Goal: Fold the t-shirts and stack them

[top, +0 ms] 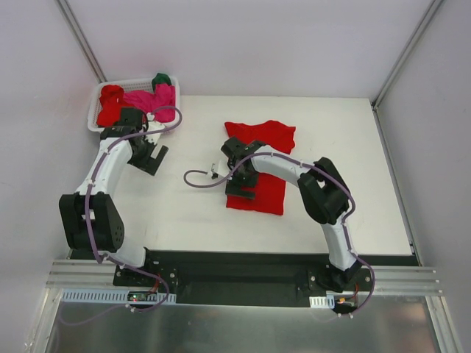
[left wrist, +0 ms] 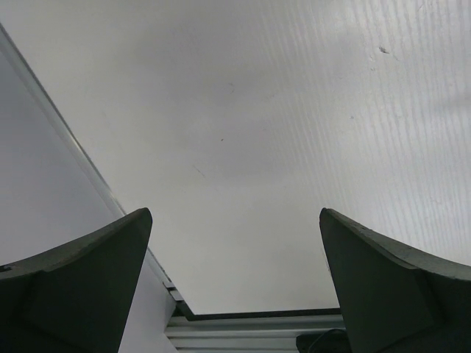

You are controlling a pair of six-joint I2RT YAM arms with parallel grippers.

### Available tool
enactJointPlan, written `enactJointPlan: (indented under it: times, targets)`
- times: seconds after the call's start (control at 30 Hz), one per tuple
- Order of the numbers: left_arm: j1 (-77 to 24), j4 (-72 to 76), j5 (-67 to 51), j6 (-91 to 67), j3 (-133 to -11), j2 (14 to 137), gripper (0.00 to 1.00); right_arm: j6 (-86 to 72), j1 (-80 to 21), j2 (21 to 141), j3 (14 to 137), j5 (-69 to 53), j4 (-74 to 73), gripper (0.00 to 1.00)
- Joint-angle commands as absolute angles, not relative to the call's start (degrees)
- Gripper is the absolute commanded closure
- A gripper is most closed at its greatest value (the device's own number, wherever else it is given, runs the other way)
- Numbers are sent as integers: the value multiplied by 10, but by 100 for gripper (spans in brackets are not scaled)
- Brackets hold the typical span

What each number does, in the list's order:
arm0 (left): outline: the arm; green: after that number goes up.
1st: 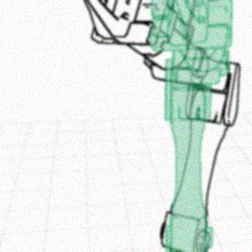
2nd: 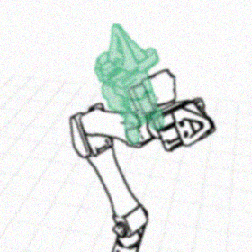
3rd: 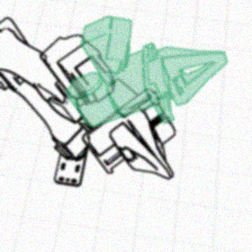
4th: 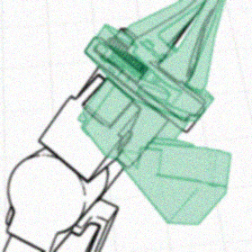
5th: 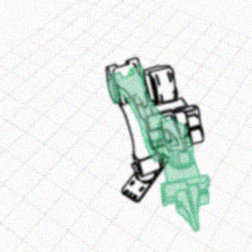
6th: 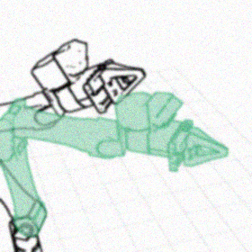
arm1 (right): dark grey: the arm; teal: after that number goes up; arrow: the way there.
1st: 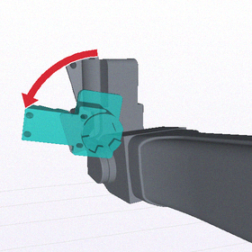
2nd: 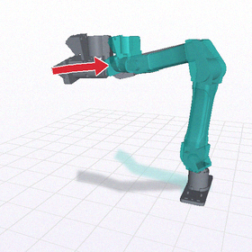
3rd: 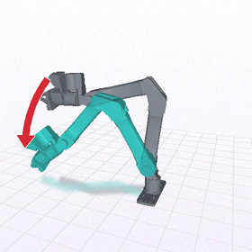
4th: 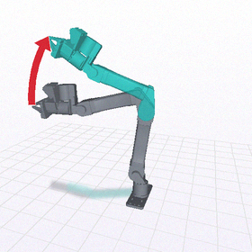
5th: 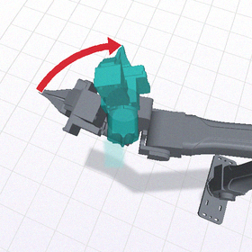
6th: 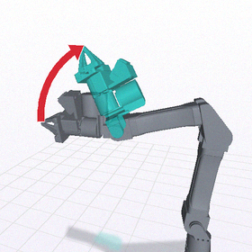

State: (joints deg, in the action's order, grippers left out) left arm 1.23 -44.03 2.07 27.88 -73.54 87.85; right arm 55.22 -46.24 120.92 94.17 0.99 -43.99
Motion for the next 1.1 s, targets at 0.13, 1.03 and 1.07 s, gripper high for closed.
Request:
enactJointPlan:
  times: [0.13,1.03,1.07]
  targets:
    - [17,-461,15,286,-730,844,1,570,-461,1218,983,37,-435,4]
    - [16,-461,-14,275,-722,865,1,628,-449,1259,1024,114,-418,4]
    - [16,-461,-15,273,-723,866,1,629,-448,1263,1027,122,-411,4]
